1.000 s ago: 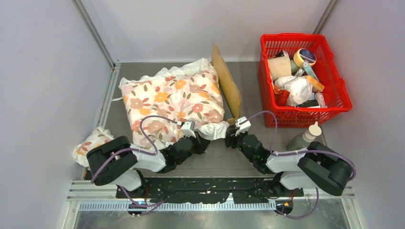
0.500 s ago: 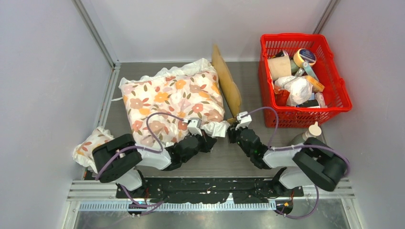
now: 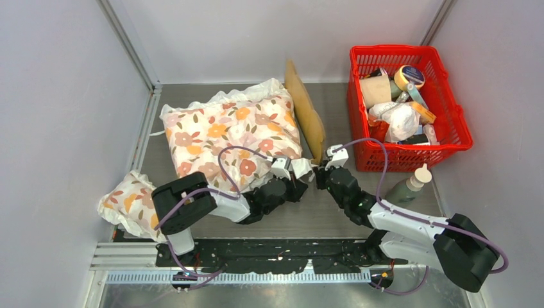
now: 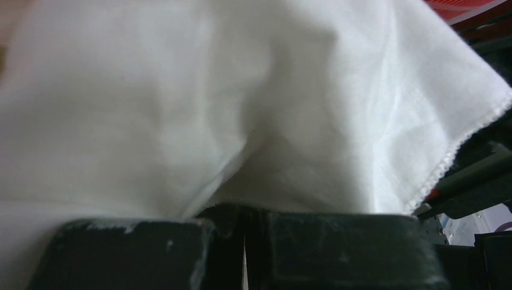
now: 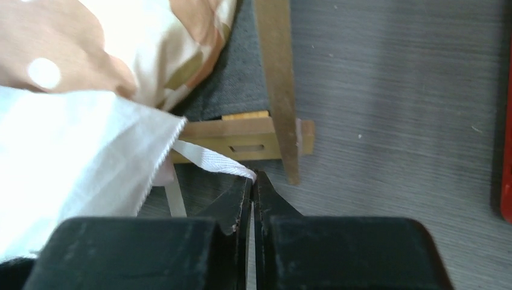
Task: Set up the pet bed
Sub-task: Tie the ropes to the bed frame.
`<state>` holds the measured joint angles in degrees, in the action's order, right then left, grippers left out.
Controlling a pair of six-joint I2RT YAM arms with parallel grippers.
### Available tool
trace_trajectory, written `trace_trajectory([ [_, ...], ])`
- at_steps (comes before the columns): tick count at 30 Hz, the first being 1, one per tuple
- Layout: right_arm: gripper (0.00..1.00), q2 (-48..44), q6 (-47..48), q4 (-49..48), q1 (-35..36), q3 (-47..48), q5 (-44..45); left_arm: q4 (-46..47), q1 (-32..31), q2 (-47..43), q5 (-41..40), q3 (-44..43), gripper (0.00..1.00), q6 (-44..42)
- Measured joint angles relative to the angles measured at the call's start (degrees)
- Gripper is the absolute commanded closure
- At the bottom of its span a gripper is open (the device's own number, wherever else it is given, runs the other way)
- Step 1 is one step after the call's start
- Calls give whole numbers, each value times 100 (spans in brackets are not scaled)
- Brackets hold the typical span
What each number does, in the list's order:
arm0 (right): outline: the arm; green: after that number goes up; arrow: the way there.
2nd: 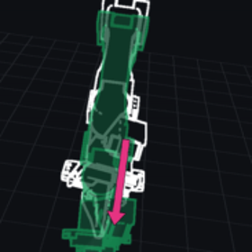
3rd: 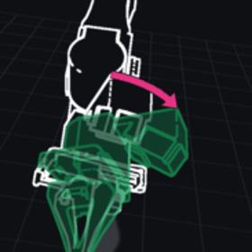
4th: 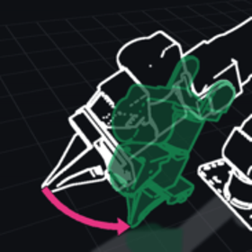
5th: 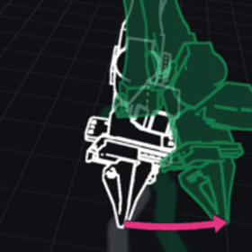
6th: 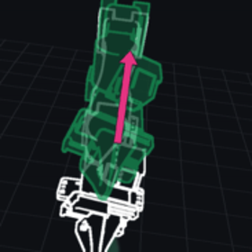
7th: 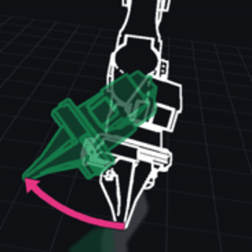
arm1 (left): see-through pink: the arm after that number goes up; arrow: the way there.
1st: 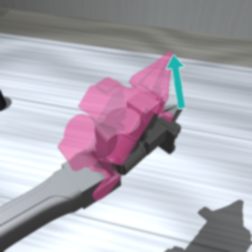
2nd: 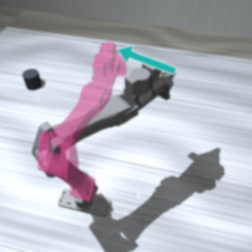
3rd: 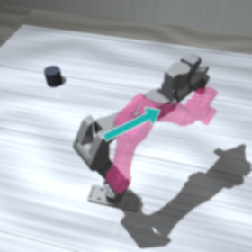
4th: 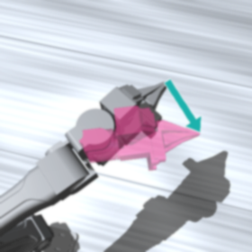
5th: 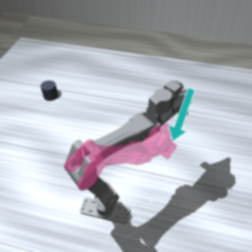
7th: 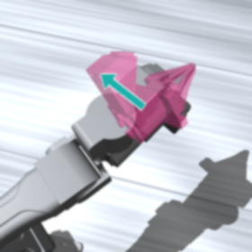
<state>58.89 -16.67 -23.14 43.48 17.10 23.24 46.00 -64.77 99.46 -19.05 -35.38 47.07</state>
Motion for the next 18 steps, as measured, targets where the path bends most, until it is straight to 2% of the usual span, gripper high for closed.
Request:
trace_trajectory([
  [6,89,2,-151,352,-219,-2,-133,234,-50,352,44,-332,100,-116],
  [13,86,-2,-573,295,-466,-345,-487,459,-81,402,76,-363,100,-208],
  [18,87,57,-892,205,-498,-671,-739,498,-85,402,114,-393,100,-225],
])
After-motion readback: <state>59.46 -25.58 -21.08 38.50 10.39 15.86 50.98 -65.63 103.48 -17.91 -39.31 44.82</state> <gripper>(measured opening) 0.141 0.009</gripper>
